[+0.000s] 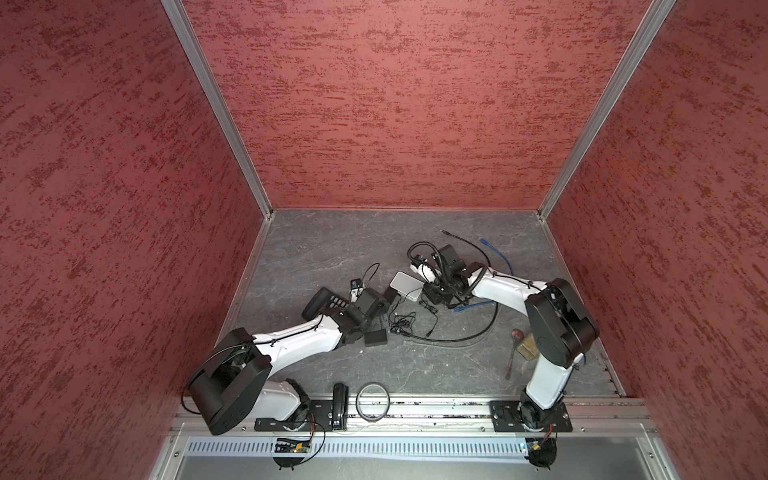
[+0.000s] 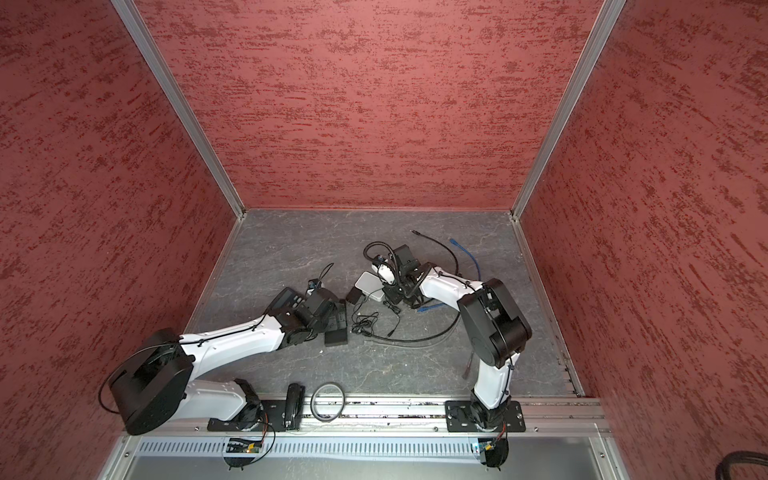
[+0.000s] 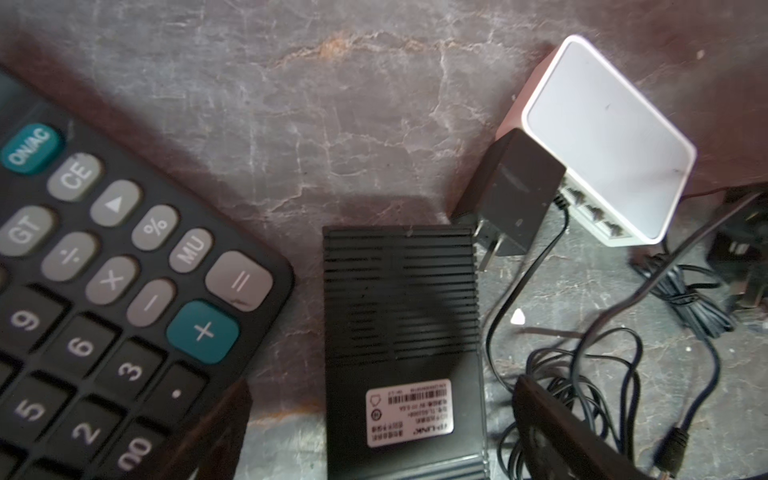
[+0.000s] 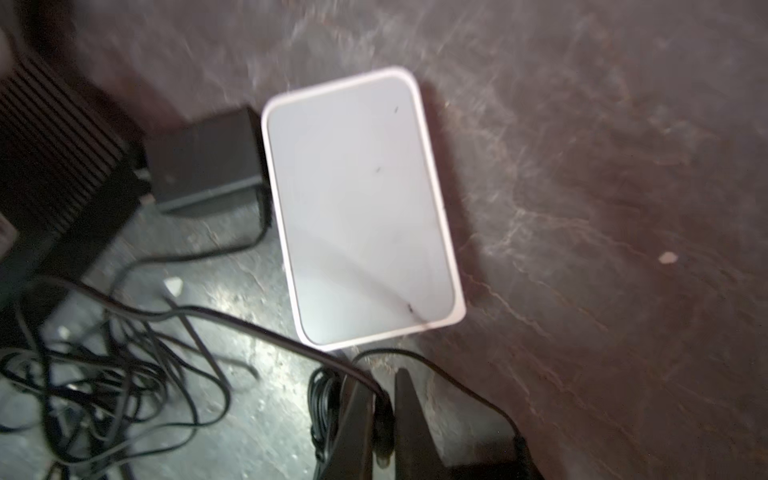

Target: Insert the plug into the switch port

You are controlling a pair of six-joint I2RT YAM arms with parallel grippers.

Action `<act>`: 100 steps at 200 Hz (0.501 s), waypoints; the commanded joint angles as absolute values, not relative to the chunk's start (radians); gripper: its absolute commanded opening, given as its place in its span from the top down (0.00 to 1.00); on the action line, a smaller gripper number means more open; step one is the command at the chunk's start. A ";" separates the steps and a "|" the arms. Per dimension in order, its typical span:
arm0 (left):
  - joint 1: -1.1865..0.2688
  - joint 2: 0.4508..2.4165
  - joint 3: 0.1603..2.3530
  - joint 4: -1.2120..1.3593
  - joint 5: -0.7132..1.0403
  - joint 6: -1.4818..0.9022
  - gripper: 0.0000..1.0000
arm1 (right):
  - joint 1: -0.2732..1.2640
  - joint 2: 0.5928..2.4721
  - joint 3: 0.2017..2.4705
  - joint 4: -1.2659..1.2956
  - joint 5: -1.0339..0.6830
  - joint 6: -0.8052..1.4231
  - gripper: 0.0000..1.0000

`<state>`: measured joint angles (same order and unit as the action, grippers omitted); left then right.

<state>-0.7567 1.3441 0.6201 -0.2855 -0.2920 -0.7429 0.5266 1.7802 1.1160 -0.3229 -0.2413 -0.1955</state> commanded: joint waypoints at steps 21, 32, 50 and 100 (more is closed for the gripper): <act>-0.791 1.241 0.541 -0.156 -0.358 -0.687 0.00 | 0.507 1.654 0.967 -0.045 -0.401 0.175 0.91; -0.804 1.214 0.524 -0.135 -0.376 -0.672 0.00 | 0.506 1.628 0.929 0.013 -0.426 0.246 0.91; -0.820 1.179 0.496 -0.096 -0.395 -0.643 0.00 | 0.506 1.597 0.870 0.119 -0.464 0.370 0.90; -0.898 1.141 0.472 -0.020 -0.450 -0.553 0.01 | 0.506 1.541 0.760 0.329 -0.486 0.597 0.88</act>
<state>-0.8738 1.1534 0.4732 -0.0830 -0.4053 -0.6178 0.5087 1.5784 0.7826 0.1619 -0.4500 0.4339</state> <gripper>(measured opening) 0.996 0.109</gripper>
